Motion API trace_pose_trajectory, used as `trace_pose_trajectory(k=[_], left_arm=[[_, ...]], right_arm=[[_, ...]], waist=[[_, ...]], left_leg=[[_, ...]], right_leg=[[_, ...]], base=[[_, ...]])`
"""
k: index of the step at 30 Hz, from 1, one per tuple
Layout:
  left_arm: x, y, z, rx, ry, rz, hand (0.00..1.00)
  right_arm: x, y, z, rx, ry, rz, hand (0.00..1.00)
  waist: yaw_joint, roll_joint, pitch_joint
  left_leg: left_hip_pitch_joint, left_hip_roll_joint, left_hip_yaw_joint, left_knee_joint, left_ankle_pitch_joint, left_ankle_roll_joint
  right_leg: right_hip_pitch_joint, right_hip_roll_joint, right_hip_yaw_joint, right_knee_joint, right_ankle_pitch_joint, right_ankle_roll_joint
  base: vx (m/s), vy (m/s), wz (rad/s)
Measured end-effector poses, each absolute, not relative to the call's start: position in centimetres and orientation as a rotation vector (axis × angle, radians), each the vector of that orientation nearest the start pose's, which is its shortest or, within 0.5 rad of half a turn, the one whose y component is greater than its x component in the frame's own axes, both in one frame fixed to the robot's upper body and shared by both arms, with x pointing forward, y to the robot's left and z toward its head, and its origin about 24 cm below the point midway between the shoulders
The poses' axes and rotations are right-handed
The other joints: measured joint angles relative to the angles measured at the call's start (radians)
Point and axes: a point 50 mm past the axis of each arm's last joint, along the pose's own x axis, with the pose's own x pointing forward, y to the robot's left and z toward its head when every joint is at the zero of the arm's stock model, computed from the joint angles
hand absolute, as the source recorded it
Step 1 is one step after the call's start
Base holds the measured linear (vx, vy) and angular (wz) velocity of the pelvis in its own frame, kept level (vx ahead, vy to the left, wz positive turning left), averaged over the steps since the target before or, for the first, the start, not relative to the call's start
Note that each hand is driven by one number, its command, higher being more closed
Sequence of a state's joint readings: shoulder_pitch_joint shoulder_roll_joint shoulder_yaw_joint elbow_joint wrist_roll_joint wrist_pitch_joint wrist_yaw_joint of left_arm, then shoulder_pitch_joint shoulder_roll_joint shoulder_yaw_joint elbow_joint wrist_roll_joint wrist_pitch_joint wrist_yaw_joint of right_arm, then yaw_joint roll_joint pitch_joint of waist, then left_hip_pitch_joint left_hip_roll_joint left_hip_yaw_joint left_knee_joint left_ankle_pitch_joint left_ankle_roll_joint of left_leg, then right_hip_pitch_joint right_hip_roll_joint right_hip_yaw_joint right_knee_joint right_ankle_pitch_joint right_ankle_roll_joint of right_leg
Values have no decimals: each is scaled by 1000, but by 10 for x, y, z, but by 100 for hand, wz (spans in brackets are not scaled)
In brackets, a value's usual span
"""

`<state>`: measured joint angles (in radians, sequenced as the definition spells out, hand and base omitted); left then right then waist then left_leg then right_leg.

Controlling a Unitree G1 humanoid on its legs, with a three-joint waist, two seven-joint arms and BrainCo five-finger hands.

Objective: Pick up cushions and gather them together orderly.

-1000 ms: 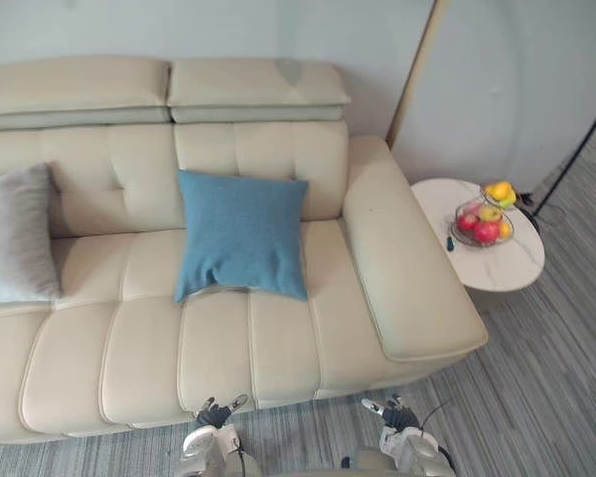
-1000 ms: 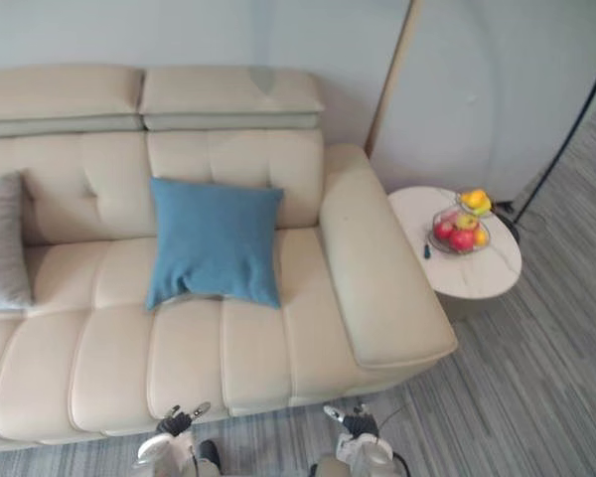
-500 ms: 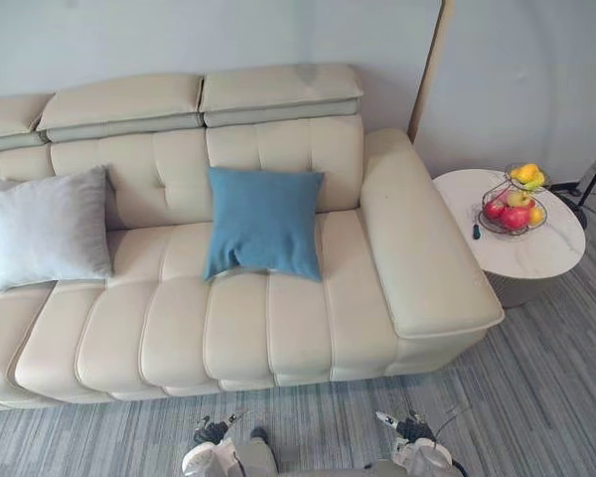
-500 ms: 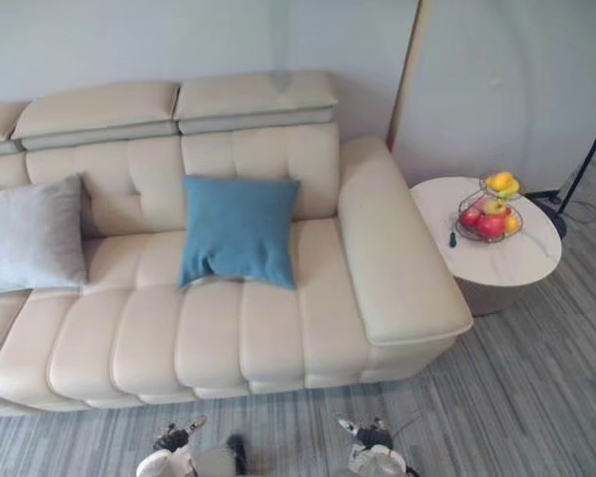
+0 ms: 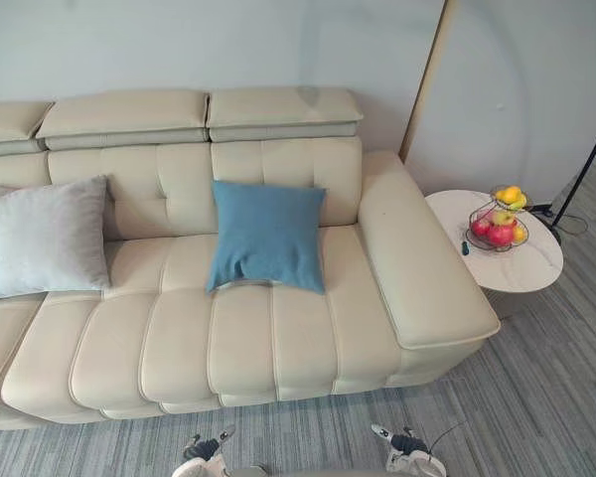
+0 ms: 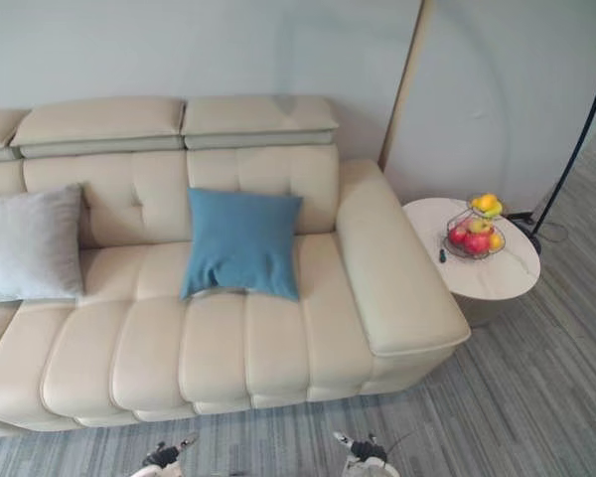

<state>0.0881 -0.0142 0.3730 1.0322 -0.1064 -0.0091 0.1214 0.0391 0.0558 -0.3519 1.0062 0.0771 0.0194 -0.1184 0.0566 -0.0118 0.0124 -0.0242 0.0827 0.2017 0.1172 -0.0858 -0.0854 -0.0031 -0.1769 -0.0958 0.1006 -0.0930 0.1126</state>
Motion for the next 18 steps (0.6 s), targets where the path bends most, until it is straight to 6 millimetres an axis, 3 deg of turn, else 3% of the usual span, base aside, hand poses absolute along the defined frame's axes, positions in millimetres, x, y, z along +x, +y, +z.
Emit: trace_pose_trajectory(k=[1, 18], left_arm=[[78, 201, -165, -226, 1119, 521, 0], [82, 198, -165, -210, 1118, 463, 0]], right_arm=[[98, -187, -163, 223, 1112, -454, 0], [93, -191, -164, 251, 1126, -493, 0]], waist=[[0, -14, 20], [1, -12, 21]], left_leg=[[136, -2, 7, -112, 4, -4], [138, 1, 26, -108, 4, -5]], right_leg=[[88, 14, 1, -20, -11, -32], [87, 16, 17, -35, -8, -25]], base=[[0, 0, 0], [-1, 0, -3]])
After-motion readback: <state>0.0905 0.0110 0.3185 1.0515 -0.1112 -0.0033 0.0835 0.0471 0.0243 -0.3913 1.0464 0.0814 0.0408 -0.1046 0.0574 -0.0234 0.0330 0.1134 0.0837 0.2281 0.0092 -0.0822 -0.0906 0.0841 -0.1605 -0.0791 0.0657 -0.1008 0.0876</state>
